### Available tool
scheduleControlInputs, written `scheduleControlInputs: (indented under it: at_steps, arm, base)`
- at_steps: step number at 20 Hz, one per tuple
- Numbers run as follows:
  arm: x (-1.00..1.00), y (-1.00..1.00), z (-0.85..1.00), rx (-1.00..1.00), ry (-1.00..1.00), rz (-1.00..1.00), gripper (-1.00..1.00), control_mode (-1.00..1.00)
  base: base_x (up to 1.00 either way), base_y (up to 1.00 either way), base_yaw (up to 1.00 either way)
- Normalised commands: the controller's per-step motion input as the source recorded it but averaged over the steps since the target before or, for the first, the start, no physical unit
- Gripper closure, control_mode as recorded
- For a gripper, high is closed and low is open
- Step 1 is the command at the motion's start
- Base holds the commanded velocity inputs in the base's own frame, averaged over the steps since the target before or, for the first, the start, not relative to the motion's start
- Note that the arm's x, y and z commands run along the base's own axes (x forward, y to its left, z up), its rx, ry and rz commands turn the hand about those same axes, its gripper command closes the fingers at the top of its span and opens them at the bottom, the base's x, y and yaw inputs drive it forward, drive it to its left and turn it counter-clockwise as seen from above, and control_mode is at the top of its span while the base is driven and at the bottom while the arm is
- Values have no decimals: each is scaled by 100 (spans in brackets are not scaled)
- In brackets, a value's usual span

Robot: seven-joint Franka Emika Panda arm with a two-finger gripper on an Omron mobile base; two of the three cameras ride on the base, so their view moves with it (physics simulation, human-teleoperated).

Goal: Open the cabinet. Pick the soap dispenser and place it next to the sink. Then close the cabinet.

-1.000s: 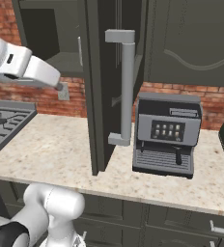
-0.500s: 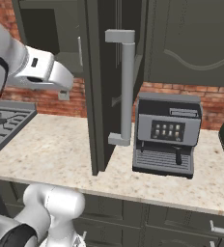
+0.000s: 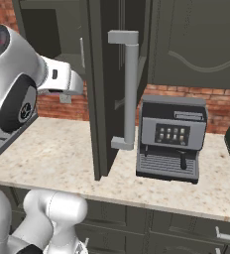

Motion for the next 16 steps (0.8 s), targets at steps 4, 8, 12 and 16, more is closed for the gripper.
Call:
scheduleControlInputs:
  at_steps: [4, 8, 12, 16]
  arm:
    - [8, 20, 9, 8, -12, 12, -100, -100]
    - [31, 26, 0, 7, -9, 11, -100, -100]
    - [37, 31, 0, 0, 0, 2, -100, -100]
    - [55, 26, 0, 0, 0, 0, -100, -100]
  base:
    - [0, 0, 0]
    - [0, 0, 0]
    - [0, 0, 0]
    - [0, 0, 0]
